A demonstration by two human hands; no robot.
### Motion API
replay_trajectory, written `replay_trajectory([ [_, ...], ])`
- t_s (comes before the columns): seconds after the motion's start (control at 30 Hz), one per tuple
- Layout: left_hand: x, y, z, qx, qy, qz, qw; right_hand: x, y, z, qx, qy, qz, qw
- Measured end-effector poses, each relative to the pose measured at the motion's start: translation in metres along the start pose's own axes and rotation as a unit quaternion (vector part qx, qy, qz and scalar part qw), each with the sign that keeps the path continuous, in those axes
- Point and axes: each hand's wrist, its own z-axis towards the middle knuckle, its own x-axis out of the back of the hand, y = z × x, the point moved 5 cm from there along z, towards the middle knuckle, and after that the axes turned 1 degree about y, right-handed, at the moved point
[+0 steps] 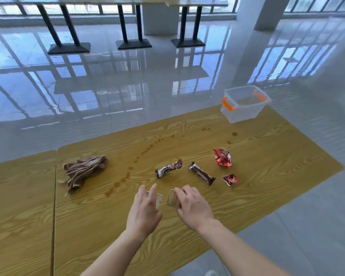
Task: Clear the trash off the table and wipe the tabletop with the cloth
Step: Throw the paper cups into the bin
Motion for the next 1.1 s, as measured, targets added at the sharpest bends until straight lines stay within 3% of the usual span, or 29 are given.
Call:
replay_trajectory([
  [0.37,-0.04,0.113,-0.003,-0.138,-0.037,0.032,0.989,0.025,0.098,-0.079,-0.131,0.056,0.049,0.989],
  [0.7,-0.109,0.249,-0.039,-0.209,-0.081,0.053,0.973,0.051,0.216,-0.189,-0.223,0.095,0.052,0.969],
  [1.1,-0.194,0.376,-0.081,-0.32,-0.146,0.066,0.934,0.051,0.329,-0.31,-0.345,0.107,0.075,0.929],
])
